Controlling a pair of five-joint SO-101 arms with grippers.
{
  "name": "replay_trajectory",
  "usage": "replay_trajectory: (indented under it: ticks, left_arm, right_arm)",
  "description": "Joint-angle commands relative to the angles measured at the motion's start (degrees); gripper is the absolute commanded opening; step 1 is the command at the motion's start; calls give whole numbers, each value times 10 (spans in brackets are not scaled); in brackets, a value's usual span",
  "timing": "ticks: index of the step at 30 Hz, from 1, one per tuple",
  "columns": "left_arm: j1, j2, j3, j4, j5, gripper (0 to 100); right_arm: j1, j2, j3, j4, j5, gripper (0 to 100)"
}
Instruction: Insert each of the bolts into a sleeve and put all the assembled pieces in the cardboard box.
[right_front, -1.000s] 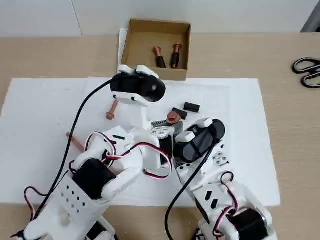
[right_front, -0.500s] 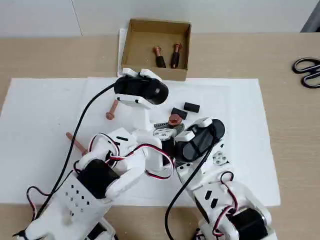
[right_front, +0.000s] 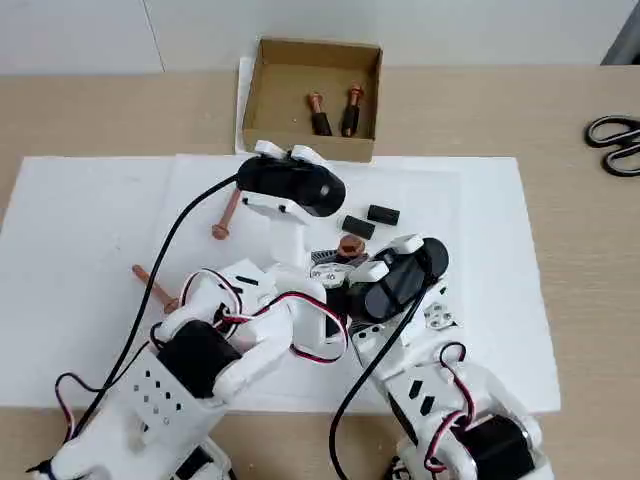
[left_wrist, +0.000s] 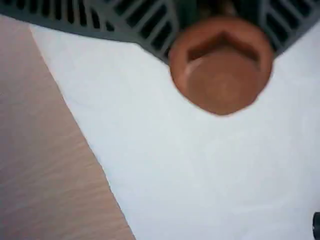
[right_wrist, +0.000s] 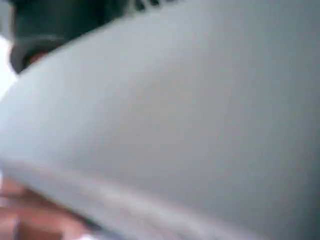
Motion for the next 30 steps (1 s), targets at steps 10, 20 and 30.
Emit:
replay_trajectory:
  ticks: [10, 20, 30]
  left_arm:
    - [16, -2, 29, 15, -11, 6]
    - [16, -6, 25, 57, -12, 161]
    - [16, -6, -22, 128, -12, 203]
  right_arm:
    - [6, -7, -9, -15, -3, 4]
    - [6, -7, -9, -15, -3, 4]
    - [6, -7, -9, -15, -2, 4]
